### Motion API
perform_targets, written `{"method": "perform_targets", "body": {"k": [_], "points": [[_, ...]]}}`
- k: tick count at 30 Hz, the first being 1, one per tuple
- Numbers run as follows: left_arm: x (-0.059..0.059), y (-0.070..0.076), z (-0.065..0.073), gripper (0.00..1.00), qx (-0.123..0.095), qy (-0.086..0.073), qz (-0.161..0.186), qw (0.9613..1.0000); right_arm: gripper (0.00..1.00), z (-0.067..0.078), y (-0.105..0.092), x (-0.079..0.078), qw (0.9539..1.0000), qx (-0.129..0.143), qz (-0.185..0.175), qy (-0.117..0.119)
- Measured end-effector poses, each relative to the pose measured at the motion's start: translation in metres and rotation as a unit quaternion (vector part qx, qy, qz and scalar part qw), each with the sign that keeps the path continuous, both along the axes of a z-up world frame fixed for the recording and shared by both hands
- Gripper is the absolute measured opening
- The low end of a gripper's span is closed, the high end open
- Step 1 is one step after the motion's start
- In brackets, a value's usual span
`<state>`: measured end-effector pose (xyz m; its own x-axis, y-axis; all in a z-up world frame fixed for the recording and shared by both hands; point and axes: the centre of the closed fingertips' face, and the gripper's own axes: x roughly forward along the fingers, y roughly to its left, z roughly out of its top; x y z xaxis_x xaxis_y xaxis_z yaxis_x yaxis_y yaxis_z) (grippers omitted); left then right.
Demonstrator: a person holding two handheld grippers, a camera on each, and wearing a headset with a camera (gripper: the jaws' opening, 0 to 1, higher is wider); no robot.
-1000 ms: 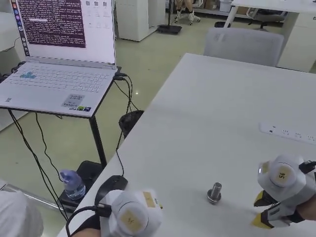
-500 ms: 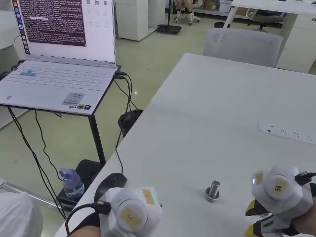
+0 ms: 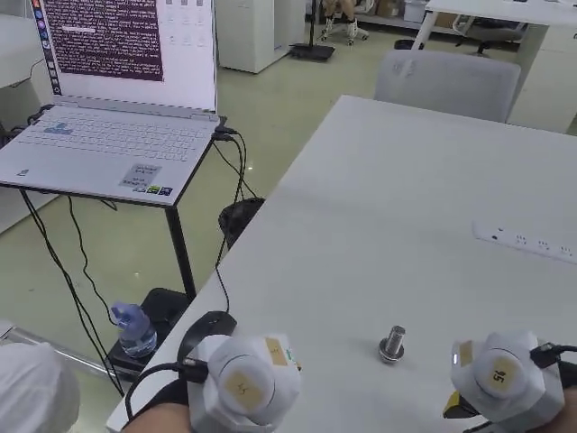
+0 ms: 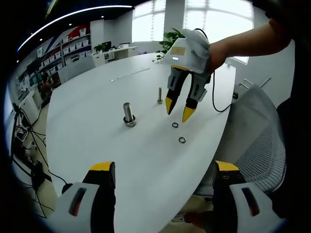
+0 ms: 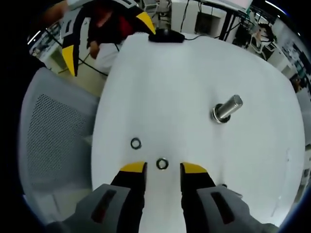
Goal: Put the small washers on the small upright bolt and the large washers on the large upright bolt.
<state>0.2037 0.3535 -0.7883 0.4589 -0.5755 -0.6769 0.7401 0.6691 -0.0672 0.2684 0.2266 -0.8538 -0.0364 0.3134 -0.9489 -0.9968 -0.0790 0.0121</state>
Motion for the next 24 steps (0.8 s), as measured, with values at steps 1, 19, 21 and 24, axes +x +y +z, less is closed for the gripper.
{"method": "perform_targets", "body": {"k": [1,19,21,24], "points": [[0.0,-0.001,0.001,0.82,-0.005,-0.002,-0.001,1.0,0.29,-0.003,-0.001,-0.001,1.0,-0.001,0.0,0.0],[-0.004,0.0,0.002,0.81,-0.01,0.0,-0.002,0.9999,0.26,-0.024,-0.007,0.001,0.9997,-0.007,-0.022,-0.009],[-0.004,0.0,0.001,0.81,-0.008,0.0,-0.004,1.0,0.26,-0.026,-0.007,0.001,0.9997,-0.01,-0.022,-0.009],[-0.005,-0.001,0.001,0.81,-0.009,0.0,-0.006,0.9999,0.23,-0.025,-0.008,0.003,0.9995,-0.01,-0.027,-0.011]]}}
